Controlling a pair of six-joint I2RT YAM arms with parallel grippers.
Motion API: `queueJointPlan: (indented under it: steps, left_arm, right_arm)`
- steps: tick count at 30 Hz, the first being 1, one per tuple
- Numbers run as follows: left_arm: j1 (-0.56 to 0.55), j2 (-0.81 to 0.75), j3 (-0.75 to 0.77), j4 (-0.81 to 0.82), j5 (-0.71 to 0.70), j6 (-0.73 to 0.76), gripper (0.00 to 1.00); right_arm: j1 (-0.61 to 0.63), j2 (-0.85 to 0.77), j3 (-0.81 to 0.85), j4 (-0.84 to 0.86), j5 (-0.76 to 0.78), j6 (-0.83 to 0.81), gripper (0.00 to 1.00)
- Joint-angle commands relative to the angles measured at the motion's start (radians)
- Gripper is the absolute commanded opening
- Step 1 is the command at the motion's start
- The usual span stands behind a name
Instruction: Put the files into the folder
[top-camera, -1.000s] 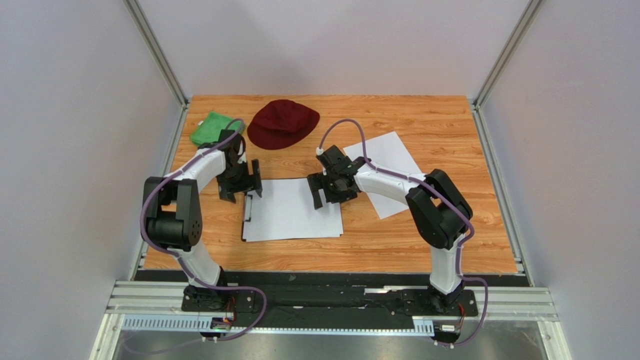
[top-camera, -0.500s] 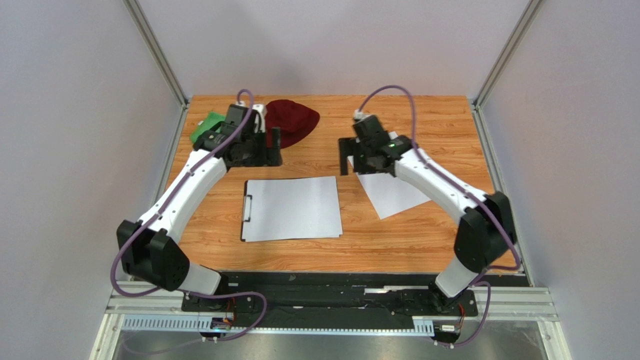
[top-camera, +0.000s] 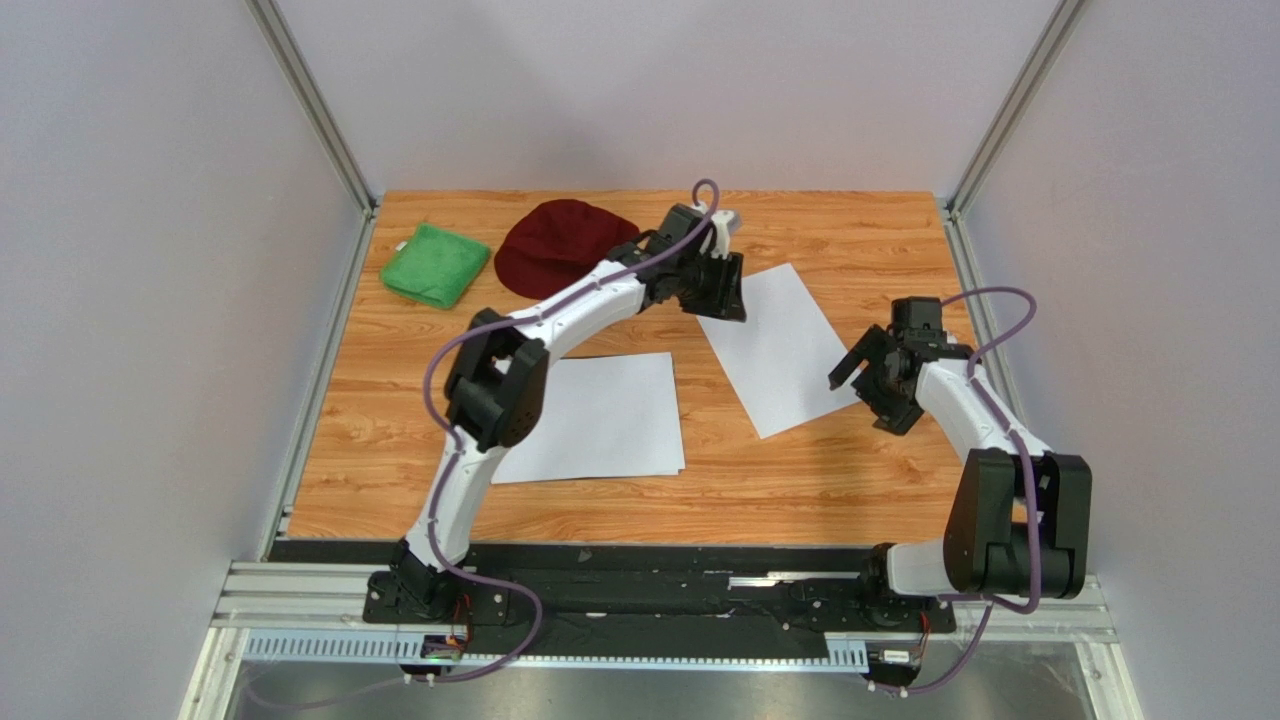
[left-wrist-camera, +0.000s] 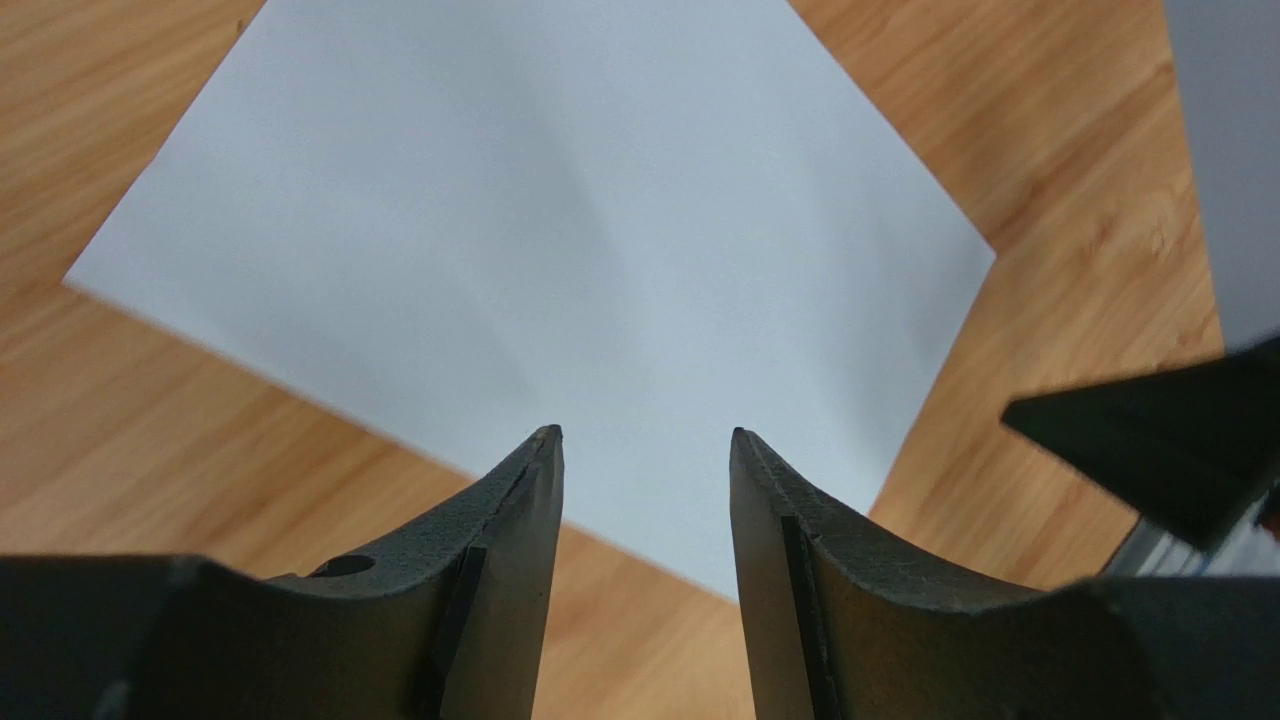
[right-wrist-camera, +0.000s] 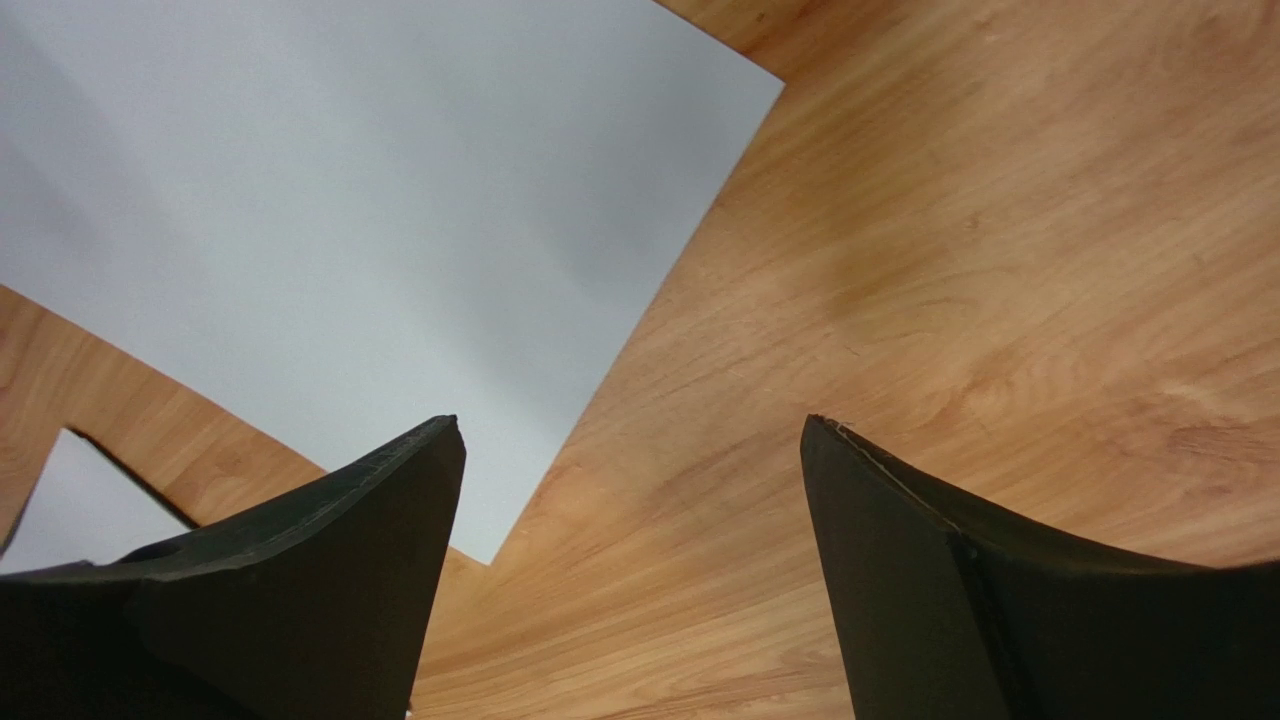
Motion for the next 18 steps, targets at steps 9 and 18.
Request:
queueJointPlan:
  steps: [9, 18]
  left_arm:
    - [0.014, 0.279, 0.332, -0.204, -0.08, -0.458, 0.54]
    - [0.014, 0.287, 0.288, -0.218, 0.006, -0.507, 0.56]
  right_arm:
    - [0.087, 0.244, 0.193, -0.051, 0.143, 0.261, 0.84]
    - [0.155, 0.345, 0.204, 0.01, 0.118, 0.268, 0.84]
